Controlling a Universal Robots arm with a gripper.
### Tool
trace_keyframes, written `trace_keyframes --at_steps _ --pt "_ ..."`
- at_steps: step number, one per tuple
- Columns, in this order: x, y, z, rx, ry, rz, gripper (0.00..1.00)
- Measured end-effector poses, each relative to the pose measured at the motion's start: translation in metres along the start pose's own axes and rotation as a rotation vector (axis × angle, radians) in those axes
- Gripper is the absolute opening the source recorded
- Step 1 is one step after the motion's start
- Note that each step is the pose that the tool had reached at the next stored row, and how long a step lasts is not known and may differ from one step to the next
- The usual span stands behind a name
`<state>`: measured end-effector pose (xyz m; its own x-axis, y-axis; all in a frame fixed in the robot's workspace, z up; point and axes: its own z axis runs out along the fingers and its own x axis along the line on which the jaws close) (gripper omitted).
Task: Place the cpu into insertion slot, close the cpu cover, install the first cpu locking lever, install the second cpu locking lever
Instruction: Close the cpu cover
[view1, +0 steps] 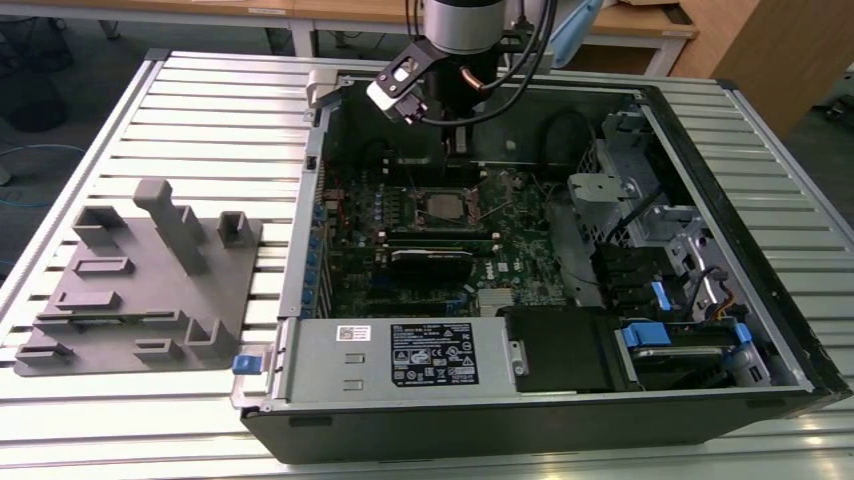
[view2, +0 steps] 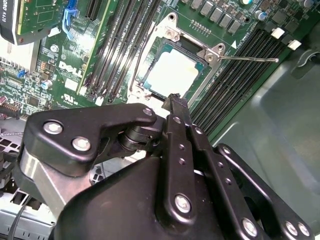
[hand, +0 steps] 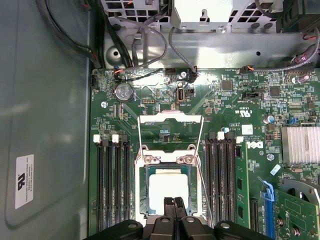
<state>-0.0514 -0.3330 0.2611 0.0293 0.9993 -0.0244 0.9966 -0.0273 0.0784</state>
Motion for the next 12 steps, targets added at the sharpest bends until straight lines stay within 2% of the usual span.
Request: trace_keyframes --at_steps 12 --pt "0.0001 0.0031 0.0003 0.0 0.0 0.0 0.1"
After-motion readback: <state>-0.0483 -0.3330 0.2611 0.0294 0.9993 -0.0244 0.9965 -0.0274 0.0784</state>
